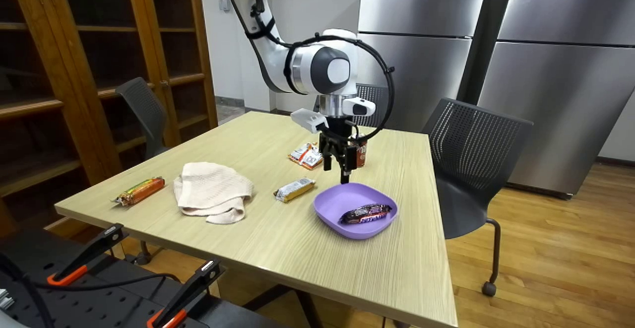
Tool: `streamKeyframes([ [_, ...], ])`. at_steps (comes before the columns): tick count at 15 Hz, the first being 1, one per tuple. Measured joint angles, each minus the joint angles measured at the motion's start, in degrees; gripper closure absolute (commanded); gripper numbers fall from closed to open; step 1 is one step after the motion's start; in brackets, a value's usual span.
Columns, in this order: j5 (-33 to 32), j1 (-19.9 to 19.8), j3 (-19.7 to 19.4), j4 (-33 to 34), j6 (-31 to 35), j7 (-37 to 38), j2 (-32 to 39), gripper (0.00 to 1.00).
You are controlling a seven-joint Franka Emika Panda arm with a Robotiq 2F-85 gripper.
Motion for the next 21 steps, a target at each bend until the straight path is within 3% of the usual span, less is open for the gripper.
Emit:
streamKeyframes([
  [14,3.1,0.0,7.2,-2.1,2.8,-7.6,-0.1,0.0],
  [21,3.1,0.1,8.2,-2.9,2.7,-11.0,1.5,0.0],
])
